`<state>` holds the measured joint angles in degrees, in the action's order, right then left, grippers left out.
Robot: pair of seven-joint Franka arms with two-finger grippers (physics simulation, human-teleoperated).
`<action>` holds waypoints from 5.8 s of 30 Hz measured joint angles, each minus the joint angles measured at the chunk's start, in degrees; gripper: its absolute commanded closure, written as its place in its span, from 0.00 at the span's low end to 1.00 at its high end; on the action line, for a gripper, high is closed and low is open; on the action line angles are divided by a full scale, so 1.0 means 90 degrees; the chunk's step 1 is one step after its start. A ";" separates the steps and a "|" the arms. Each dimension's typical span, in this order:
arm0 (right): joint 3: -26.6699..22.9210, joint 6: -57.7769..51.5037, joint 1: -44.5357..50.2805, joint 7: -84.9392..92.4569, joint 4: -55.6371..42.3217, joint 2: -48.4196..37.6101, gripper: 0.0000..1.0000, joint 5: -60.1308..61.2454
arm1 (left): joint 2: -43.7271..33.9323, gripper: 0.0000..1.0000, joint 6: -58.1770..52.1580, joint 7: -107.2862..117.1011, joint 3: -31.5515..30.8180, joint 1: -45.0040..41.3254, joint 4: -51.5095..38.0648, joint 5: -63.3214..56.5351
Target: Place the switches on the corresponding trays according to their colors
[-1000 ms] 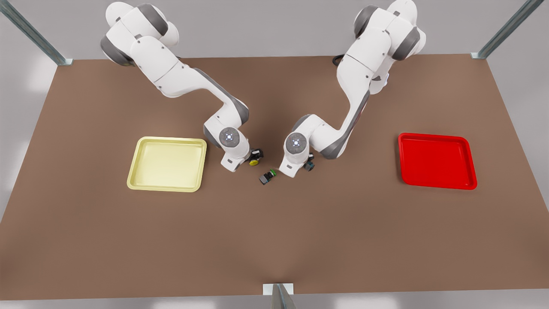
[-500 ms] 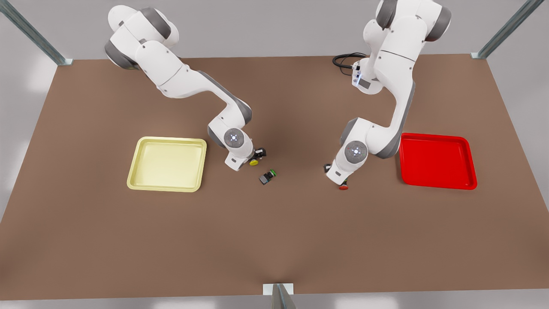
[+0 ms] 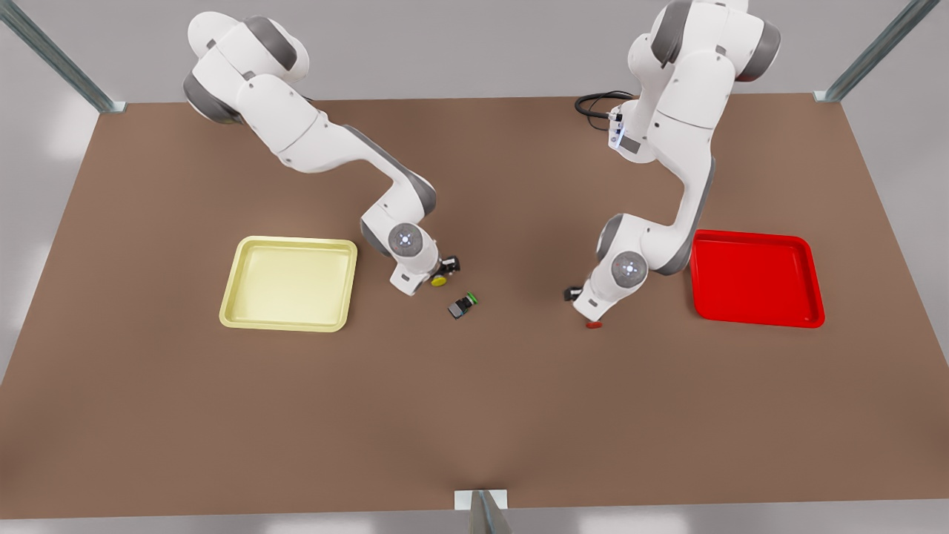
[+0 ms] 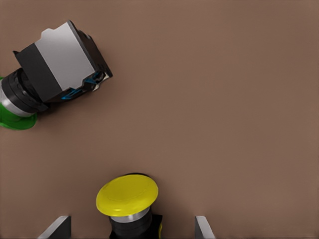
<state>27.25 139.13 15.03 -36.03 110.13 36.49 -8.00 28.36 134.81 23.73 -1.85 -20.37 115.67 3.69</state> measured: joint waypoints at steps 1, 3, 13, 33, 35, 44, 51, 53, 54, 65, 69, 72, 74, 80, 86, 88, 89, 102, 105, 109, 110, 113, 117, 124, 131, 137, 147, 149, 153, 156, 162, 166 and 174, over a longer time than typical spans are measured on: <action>0.0000 0.0000 0.0009 0.0000 0.0000 0.0008 0.09 0.0008 | 0.0020 0.15 0.0067 0.0046 0.0001 -0.0002 0.0009 -0.0001; 0.0000 0.0010 0.0029 0.0000 0.0000 0.0026 0.09 0.0000 | 0.0023 0.16 0.0070 0.0049 0.0030 -0.0002 0.0087 -0.0026; 0.0010 0.0039 -0.0010 0.0018 0.0332 -0.0150 0.09 0.0010 | 0.0178 0.44 0.0455 0.0155 0.0117 0.0003 0.0049 -0.0121; 0.0021 0.0008 0.0058 0.0175 0.0292 -0.0062 0.51 0.0064 | 0.0258 0.54 0.0364 0.0401 0.0138 -0.0080 -0.0109 -0.0264; 0.0027 0.0031 0.0052 0.0192 0.0285 -0.0061 0.50 0.0110 | 0.0291 0.56 0.0367 0.0401 0.0143 -0.0081 -0.0098 -0.0269; 0.0108 0.0044 0.0074 0.0313 0.0414 -0.0482 0.02 0.0653 | -0.0213 0.57 -0.0314 0.0266 0.0294 0.0019 -0.0093 -0.0448; 0.0095 0.0013 0.0079 0.0068 0.0391 -0.0443 0.00 0.0325 | -0.1768 0.57 -0.0989 -0.2809 0.2586 0.0038 0.1445 -0.0508; 0.0091 -0.0028 0.0081 -0.0034 0.0379 -0.0442 0.00 0.0186 | -0.1530 0.57 -0.0734 -0.3337 0.3212 0.0031 0.1399 -0.0522; 0.0093 0.0014 0.0079 0.0100 0.0381 -0.0441 0.00 0.0368 | -0.1461 0.45 -0.0672 -0.3678 0.3468 0.0071 0.1378 -0.0520; 0.0087 -0.0078 0.0069 -0.0263 0.0398 -0.0526 0.00 0.0299 | -0.1396 0.00 -0.3567 -0.3894 0.3424 0.0073 -0.1922 -0.0440; 0.0098 0.0049 0.0264 -0.2508 0.0618 -0.0821 0.00 0.0343 | -0.3077 0.00 -0.6069 -0.3750 0.2021 0.0645 -0.3500 -0.0288; 0.0098 0.0708 0.0338 -0.3769 0.0918 -0.0827 0.00 0.0343 | -0.2721 0.00 -0.6156 -0.3053 0.0513 0.1967 -0.3673 -0.0441; 0.0079 0.0742 0.0380 -0.4051 0.0888 -0.0699 0.00 0.0346 | -0.2420 0.00 -0.6349 -0.3003 0.0483 0.1357 -0.4266 -0.0550; 0.0049 0.0411 0.0390 -0.3989 0.0963 -0.0644 0.00 0.0274 | -0.2421 0.00 -0.6234 -0.3165 0.0407 0.1405 -0.4111 -0.0632; 0.0020 0.0507 0.0302 -0.5479 0.0987 -0.0647 0.00 0.0283 | -0.2448 0.00 -0.5876 -0.3183 0.0371 0.1408 -0.4082 -0.0547; 0.0005 0.0739 0.0332 -0.5436 0.0947 -0.0417 0.00 0.0255 | -0.2448 0.00 -0.5896 -0.3174 0.0372 0.1487 -0.4082 -0.0522; 0.0000 0.0761 0.0327 -0.5412 0.0947 -0.0383 0.00 0.0223 | -0.2448 0.00 -0.5897 -0.3174 0.0372 0.1494 -0.4082 -0.0515; -0.0078 0.1017 0.0412 -0.5342 0.0955 -0.0013 0.00 -0.0027 | -0.2438 0.00 -0.5867 -0.3174 0.0431 0.1467 -0.4111 -0.0503; -0.0078 0.1039 0.0475 -0.5284 0.0945 0.0027 0.01 -0.0023 | -0.2438 0.00 -0.5867 -0.3174 0.0431 0.1465 -0.4111 -0.0505; -0.0068 0.0981 0.0282 -0.5053 0.0963 -0.0248 0.00 0.0022 | -0.2438 0.00 -0.5867 -0.3171 0.0431 0.1463 -0.4111 -0.0512; -0.0068 0.0971 0.0246 -0.4992 0.0967 -0.0278 0.00 0.0029 | -0.2438 0.00 -0.5867 -0.3164 0.0431 0.1465 -0.4111 -0.0515; -0.0068 0.0830 0.0250 -0.4874 0.0986 -0.0321 0.02 0.0039 | -0.2421 0.00 -0.5867 -0.3167 0.0430 0.1463 -0.4111 -0.0517; 0.0068 0.0879 0.0285 -0.4849 0.0958 -0.0169 0.15 0.0039 | -0.1927 0.00 -0.5315 -0.3093 0.0440 0.1469 -0.4139 -0.0547; 0.0068 0.0869 0.0234 -0.4766 0.0957 -0.0149 0.41 0.0048 | -0.1685 0.00 -0.5360 -0.3145 0.0433 0.1465 -0.4209 -0.0639; 0.0068 0.0831 0.0223 -0.4795 0.0928 -0.0170 0.47 0.0043 | -0.1711 0.00 -0.5397 -0.3135 0.0421 0.1465 -0.4219 -0.0628; 0.0068 0.0821 0.0215 -0.4814 0.0928 -0.0231 0.48 0.0046 | -0.1735 0.00 -0.5399 -0.3135 0.0440 0.1467 -0.4219 -0.0598; 0.0068 0.0713 -0.0021 -0.4874 0.0938 -0.0336 0.00 0.0049 | -0.1735 0.00 -0.5399 -0.3108 0.0440 0.1466 -0.4219 -0.0565; 0.0068 0.0722 0.0010 -0.4848 0.0942 -0.0286 0.00 0.0049 | -0.1735 0.00 -0.5399 -0.3121 0.0443 0.1469 -0.4218 -0.0557; 0.0068 0.0723 0.0019 -0.4742 0.0924 -0.0285 0.47 0.0049 | -0.1634 0.00 -0.5321 -0.3152 0.0460 0.1473 -0.4303 -0.0436; 0.0068 0.0687 0.0019 -0.4727 0.0928 -0.0285 0.49 0.0049 | -0.1711 0.00 -0.5377 -0.3174 0.0460 0.1473 -0.4307 -0.0383; 0.0068 0.0635 0.0014 -0.4639 0.0918 -0.0289 0.50 0.0049 | -0.1716 0.00 -0.5385 -0.3143 0.0459 0.1471 -0.4307 -0.0349; 0.0079 0.0600 -0.0020 -0.4448 0.0899 -0.0295 0.48 0.0061 | -0.1720 0.00 -0.5389 -0.3153 0.0460 0.1475 -0.4314 -0.0344; 0.4130 -0.1556 -0.6661 -0.0171 0.2385 -0.2489 0.36 0.0061 | -0.1706 0.00 -0.5379 -0.3118 0.0450 0.1469 -0.4307 -0.0339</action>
<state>64.41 125.13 -44.92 -37.58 131.59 14.09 -7.44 13.01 86.40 -4.33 2.20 -7.16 76.91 0.63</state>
